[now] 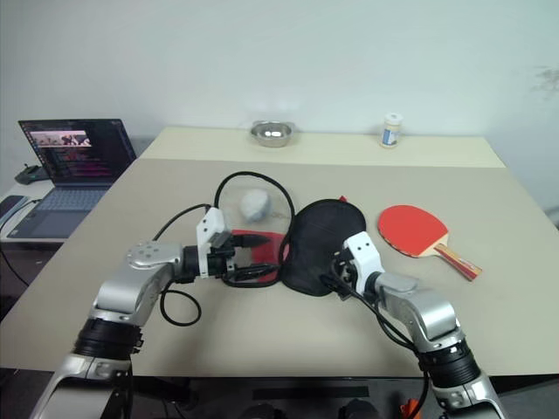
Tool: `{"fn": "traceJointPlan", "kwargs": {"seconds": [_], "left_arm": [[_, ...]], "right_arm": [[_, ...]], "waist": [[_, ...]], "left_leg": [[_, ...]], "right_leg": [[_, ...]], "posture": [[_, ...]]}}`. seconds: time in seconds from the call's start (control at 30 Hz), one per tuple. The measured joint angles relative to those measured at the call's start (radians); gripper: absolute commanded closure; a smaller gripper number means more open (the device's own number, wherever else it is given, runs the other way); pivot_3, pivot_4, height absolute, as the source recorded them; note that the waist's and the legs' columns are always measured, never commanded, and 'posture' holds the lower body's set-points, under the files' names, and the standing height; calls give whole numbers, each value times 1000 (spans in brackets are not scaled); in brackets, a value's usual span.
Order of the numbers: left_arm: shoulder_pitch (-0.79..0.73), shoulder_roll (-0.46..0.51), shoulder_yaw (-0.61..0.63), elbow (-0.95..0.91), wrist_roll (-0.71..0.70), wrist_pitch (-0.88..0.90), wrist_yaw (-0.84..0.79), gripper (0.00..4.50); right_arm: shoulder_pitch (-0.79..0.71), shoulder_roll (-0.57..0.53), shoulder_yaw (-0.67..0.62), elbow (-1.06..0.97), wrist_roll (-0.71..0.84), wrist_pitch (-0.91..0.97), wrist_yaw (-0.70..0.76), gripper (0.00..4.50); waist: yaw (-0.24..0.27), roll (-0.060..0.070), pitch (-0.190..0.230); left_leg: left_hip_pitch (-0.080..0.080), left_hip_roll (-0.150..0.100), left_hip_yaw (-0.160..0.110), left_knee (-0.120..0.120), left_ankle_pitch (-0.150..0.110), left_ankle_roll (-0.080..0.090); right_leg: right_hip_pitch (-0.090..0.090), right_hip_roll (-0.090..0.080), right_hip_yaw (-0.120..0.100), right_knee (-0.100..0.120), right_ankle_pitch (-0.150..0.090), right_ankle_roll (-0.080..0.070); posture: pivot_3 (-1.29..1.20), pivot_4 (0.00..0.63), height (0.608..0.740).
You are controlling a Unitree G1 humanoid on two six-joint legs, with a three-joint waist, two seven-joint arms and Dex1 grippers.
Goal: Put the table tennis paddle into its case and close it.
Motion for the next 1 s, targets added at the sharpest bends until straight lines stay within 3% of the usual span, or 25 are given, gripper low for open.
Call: {"fn": "traceJointPlan", "kwargs": {"seconds": [0.27,0.63,0.9,1.0], "left_arm": [[8,-16,-5,-19,-4,2,0,523],[9,-30,-9,-33,-5,1,-4,523],[7,-39,-20,-24,-2,-7,-7,523],[7,-39,-26,-15,-1,-16,-9,523]], "right_arm": [[-13,14,15,17,-37,5,1,4468],[12,-108,-73,-25,-22,68,68,4468],[12,-115,-92,-27,-15,87,81,4468],[8,-93,-101,-27,-13,89,79,3819]], "waist": [[0,0,0],[1,0,0],[1,0,0],[1,0,0]], "left_leg": [[0,0,0,0,0,0],[0,-1,0,0,0,0],[0,-1,0,0,0,0],[0,-1,0,0,0,0]], "right_leg": [[0,-1,0,0,0,0],[0,-1,0,0,0,0],[0,-1,0,0,0,0],[0,-1,0,0,0,0]], "posture": [[0,150,740],[0,150,740],[0,150,740],[0,150,740]]}}
